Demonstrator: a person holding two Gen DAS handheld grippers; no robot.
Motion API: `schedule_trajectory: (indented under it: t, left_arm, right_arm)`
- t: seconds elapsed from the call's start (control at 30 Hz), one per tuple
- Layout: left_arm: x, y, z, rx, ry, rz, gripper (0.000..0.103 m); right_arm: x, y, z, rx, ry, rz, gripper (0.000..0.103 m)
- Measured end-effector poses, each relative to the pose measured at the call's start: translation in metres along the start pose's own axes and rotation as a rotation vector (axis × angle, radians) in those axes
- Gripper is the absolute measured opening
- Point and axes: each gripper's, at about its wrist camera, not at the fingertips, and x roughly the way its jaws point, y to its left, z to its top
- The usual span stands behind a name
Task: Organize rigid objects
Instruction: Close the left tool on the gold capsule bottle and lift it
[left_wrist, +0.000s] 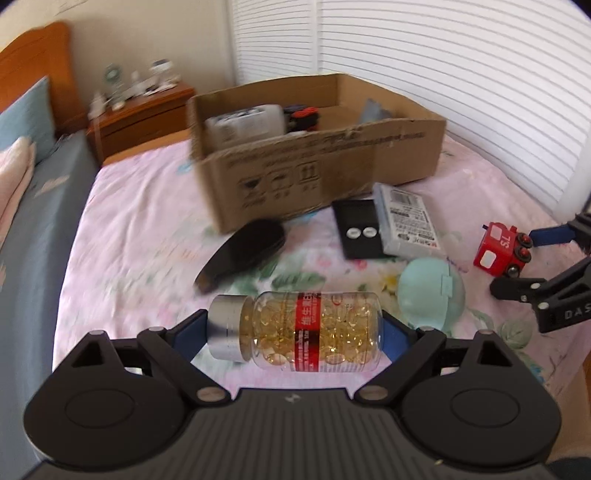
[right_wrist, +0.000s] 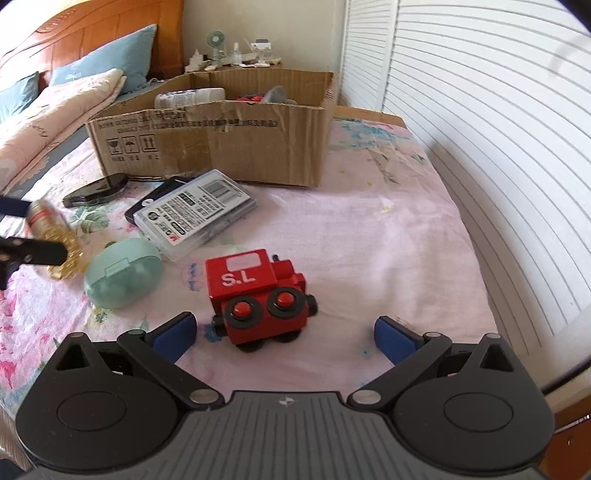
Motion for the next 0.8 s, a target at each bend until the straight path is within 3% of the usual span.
schedule_trajectory:
  t: [0.13, 0.33, 0.6, 0.8]
  left_arm:
    - [-0.003, 0.006, -0.007, -0.062, -0.024, -0.004, 0.093]
    - [0.009, 0.004, -0.010, -0.068, -0.014, 0.004, 0.094]
    - [0.019, 0.005, -0.018, -0.063, -0.026, 0.006, 0.102]
    - [0.019, 0.006, -0.021, -0.065, -0.054, 0.009, 0.103]
  right_arm:
    - [0.006, 0.006, 0.006, -0.052, -0.016, 0.047, 0.103]
    - [0.013, 0.009, 0.012, -0.114, -0.036, 0.104, 0.103]
    - [0.014, 0.009, 0.013, -0.118, -0.035, 0.109, 0.103]
    - [0.015, 0.010, 0.012, -0.106, -0.045, 0.100, 0.103]
